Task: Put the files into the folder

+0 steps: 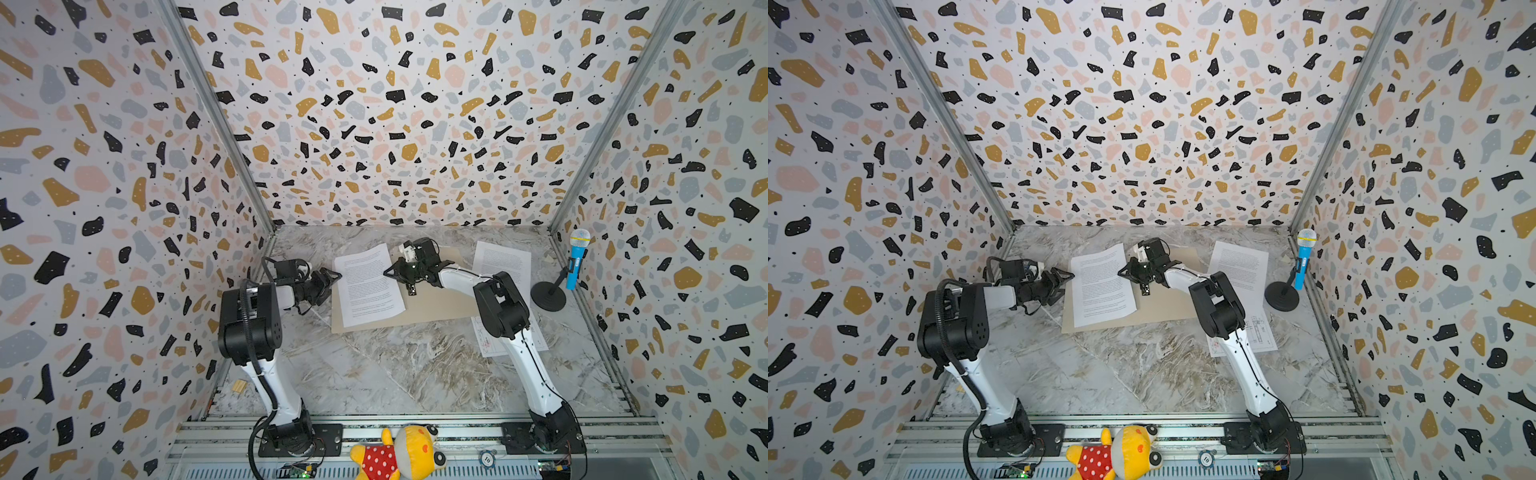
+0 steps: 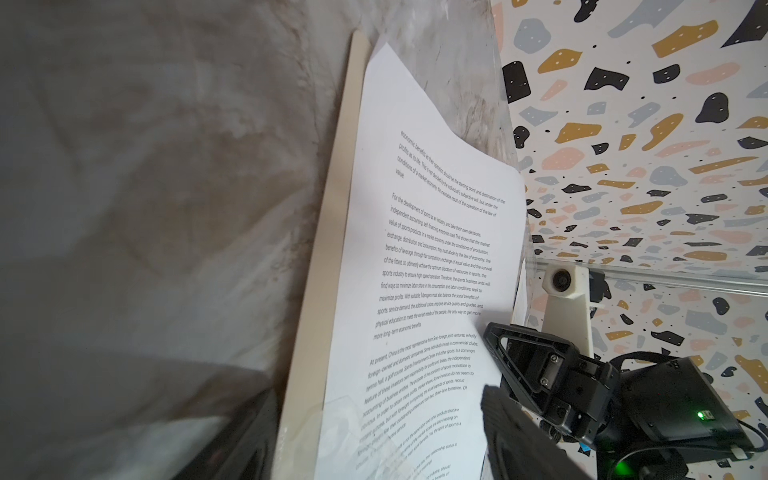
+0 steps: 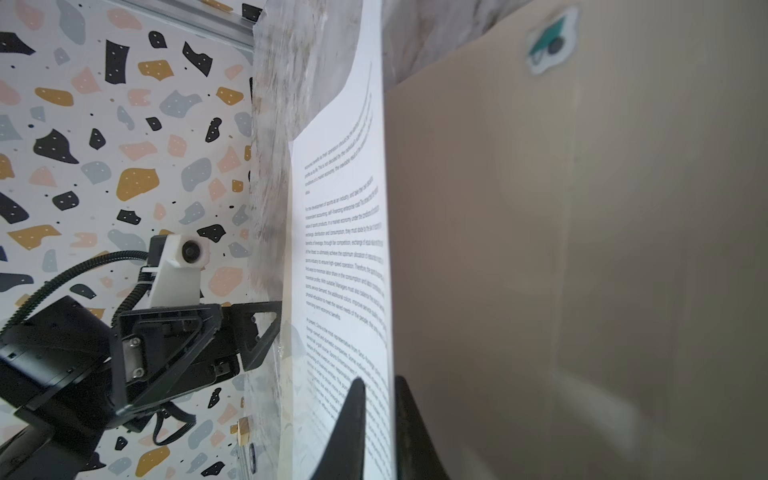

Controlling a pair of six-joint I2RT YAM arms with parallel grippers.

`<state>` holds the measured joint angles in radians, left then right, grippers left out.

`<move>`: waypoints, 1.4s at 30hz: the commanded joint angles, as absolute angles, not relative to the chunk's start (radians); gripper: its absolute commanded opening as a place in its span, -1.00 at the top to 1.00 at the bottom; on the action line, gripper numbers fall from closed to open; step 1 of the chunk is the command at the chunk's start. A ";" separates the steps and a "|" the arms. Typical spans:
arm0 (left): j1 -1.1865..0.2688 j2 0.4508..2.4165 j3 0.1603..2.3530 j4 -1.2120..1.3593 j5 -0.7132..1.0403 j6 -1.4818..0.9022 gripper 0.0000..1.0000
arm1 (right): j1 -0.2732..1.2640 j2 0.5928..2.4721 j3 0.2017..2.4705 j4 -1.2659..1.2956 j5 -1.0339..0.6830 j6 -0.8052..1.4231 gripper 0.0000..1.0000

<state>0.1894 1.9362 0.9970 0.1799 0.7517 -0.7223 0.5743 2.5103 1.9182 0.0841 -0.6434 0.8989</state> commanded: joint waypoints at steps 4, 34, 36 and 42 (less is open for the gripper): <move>0.189 1.960 0.976 0.158 0.760 -0.724 -0.57 | 0.576 2.484 1.995 -0.014 -0.719 0.825 0.70; 0.188 1.948 0.956 0.166 0.758 -0.727 -0.58 | 0.568 2.450 1.920 -0.060 -0.726 0.772 1.00; 0.189 1.948 0.954 0.167 0.758 -0.728 -0.58 | 0.568 2.431 1.873 0.001 -0.727 0.814 1.00; 0.188 1.947 0.950 0.176 0.758 -0.736 -0.58 | 0.567 2.407 1.818 0.084 -0.726 0.888 1.00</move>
